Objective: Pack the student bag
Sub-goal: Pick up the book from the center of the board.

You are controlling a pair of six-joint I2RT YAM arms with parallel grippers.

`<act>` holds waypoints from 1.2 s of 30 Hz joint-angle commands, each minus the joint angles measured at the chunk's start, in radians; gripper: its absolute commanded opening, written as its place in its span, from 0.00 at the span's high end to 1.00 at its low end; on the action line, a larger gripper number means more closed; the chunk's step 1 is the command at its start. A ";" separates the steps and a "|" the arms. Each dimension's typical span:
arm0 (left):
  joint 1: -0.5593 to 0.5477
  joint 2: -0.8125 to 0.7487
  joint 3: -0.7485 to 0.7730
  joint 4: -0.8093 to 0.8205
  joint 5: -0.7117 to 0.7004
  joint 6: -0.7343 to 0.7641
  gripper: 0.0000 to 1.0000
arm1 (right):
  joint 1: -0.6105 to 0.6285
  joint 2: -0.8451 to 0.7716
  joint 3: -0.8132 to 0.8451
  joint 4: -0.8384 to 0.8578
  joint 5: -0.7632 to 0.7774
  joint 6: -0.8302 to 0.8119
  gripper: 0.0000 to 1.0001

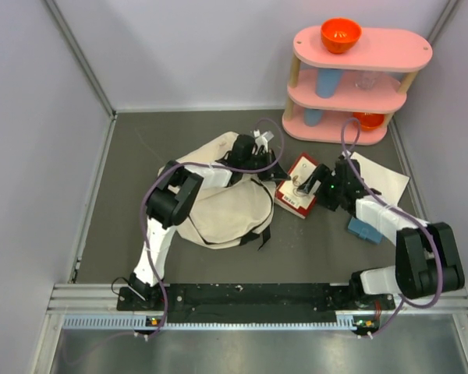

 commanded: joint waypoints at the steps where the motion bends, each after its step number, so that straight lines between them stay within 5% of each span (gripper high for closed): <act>1: -0.042 -0.206 -0.006 0.090 0.100 -0.024 1.00 | 0.017 -0.168 0.050 0.024 -0.035 -0.006 0.17; 11: -0.008 -0.482 -0.197 0.241 0.118 -0.114 1.00 | 0.016 -0.477 0.088 -0.155 -0.015 -0.020 0.11; 16: 0.010 -0.615 -0.320 0.250 0.086 -0.108 1.00 | 0.016 -0.539 0.116 -0.177 -0.120 0.004 0.10; 21: 0.031 -0.688 -0.389 0.276 0.101 -0.111 1.00 | 0.016 -0.525 0.090 -0.059 -0.315 0.060 0.10; 30: 0.041 -0.711 -0.466 0.487 0.150 -0.214 1.00 | 0.017 -0.487 -0.010 0.171 -0.449 0.150 0.10; 33: 0.044 -0.695 -0.468 0.530 0.179 -0.251 1.00 | 0.019 -0.460 -0.025 0.251 -0.513 0.176 0.18; 34: 0.044 -0.688 -0.472 0.537 0.184 -0.255 1.00 | 0.019 -0.457 -0.033 0.298 -0.519 0.184 0.31; 36: 0.044 -0.686 -0.486 0.573 0.190 -0.271 1.00 | 0.020 -0.460 -0.044 0.323 -0.530 0.195 0.41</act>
